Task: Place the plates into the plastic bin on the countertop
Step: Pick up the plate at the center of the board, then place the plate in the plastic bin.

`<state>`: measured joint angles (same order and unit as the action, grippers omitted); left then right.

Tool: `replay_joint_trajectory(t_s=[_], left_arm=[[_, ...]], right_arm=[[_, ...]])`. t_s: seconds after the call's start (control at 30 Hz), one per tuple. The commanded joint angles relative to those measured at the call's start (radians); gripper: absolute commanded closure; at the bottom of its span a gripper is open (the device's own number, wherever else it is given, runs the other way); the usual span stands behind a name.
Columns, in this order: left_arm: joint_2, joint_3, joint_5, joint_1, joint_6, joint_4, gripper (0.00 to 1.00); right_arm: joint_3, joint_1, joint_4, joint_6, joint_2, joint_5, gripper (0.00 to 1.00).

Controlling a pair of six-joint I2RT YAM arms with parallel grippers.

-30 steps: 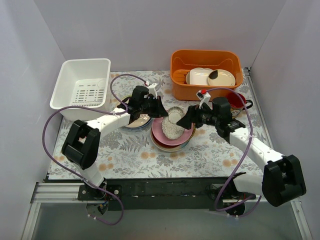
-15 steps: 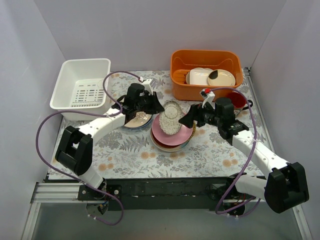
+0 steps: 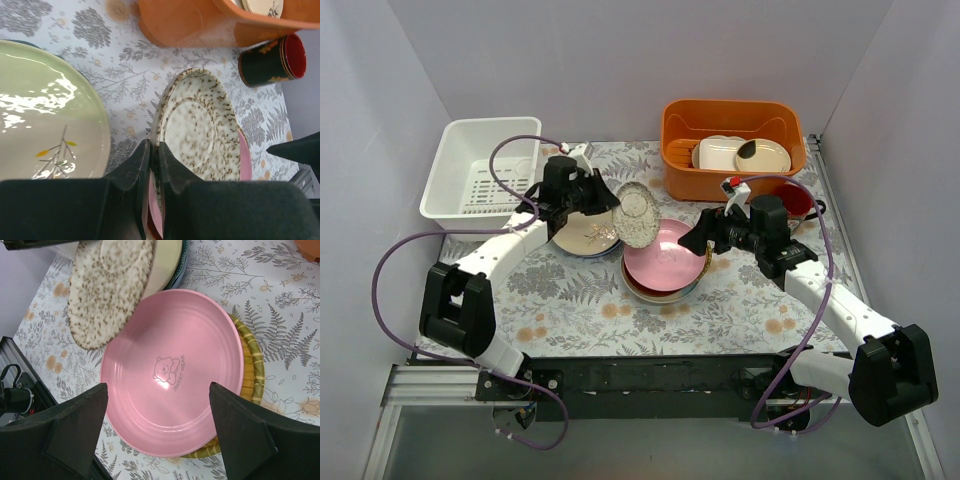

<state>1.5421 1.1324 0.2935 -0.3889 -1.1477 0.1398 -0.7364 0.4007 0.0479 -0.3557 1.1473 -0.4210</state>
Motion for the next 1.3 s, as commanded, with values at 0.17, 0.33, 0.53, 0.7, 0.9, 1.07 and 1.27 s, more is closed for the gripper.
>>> replay_joint_trajectory(t_s=[0.17, 0.33, 0.53, 0.7, 0.9, 1.07, 1.27], left_arm=[[-0.077, 0.092, -0.050, 0.105, -0.027, 0.024, 1.00], [-0.079, 0.121, -0.086, 0.142, -0.035, 0.041, 1.00], [-0.069, 0.161, -0.117, 0.182, -0.041, 0.072, 1.00], [-0.066, 0.185, -0.122, 0.238, -0.069, 0.083, 1.00], [-0.065, 0.216, -0.132, 0.308, -0.095, 0.103, 1.00], [-0.057, 0.239, -0.152, 0.370, -0.133, 0.119, 1.00], [-0.024, 0.274, -0.157, 0.456, -0.181, 0.162, 1.00]], right_arm=[[-0.003, -0.002, 0.000, 0.012, 0.020, 0.025, 0.11], [-0.008, -0.003, 0.000, 0.014, 0.034, 0.027, 0.11], [-0.020, -0.002, -0.006, 0.018, 0.051, 0.027, 0.11], [-0.026, -0.002, -0.011, 0.020, 0.061, 0.024, 0.11], [-0.032, -0.002, -0.020, 0.027, 0.071, 0.024, 0.11], [-0.040, -0.002, -0.029, 0.035, 0.078, 0.024, 0.11], [-0.050, -0.003, -0.040, 0.043, 0.086, 0.024, 0.11]])
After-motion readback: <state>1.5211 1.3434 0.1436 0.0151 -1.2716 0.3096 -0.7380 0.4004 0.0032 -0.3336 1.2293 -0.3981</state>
